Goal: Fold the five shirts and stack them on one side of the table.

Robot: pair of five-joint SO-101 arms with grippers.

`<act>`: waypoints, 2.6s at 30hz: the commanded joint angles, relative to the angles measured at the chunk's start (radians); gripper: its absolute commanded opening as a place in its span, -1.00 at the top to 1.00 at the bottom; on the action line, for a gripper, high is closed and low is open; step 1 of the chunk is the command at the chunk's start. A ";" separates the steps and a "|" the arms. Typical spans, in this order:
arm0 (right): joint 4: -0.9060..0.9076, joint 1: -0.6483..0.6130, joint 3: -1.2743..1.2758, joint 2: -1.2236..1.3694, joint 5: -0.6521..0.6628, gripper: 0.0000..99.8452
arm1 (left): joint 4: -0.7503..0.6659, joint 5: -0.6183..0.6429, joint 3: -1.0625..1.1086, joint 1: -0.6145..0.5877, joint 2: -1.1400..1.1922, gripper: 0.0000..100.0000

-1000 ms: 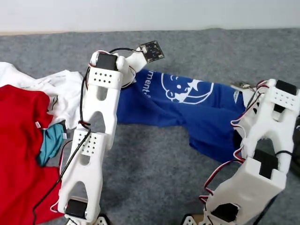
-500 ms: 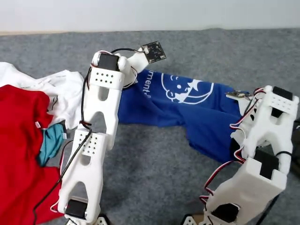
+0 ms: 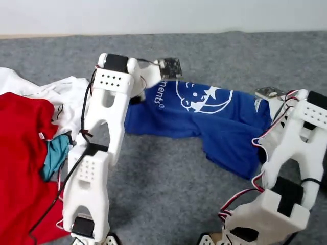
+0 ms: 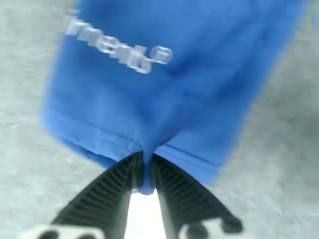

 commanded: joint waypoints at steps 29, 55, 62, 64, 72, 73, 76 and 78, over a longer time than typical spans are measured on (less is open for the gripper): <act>0.039 0.005 -0.034 -0.067 0.005 0.58 | -0.057 -0.057 0.309 -0.103 -0.060 0.83; -0.154 -0.285 -0.083 0.008 -0.315 0.59 | 0.023 0.402 -0.163 -0.201 -0.123 1.00; -0.220 -0.360 -0.137 0.163 -0.356 0.99 | 0.023 0.706 -0.156 -0.313 -0.118 1.00; -0.202 -0.374 -0.178 0.208 -0.356 0.96 | 0.023 0.789 -0.156 -0.345 -0.118 1.00; -0.170 -0.389 -0.222 0.375 -0.351 0.98 | 0.023 0.868 -0.156 -0.384 -0.117 1.00; -0.170 -0.387 -0.222 0.392 -0.351 0.98 | 0.023 0.868 -0.156 -0.384 -0.117 1.00; -0.150 -0.389 -0.227 0.424 -0.350 0.98 | 0.023 0.868 -0.156 -0.382 -0.117 1.00; -0.125 -0.394 -0.227 0.443 -0.350 0.98 | 0.023 0.868 -0.156 -0.384 -0.117 1.00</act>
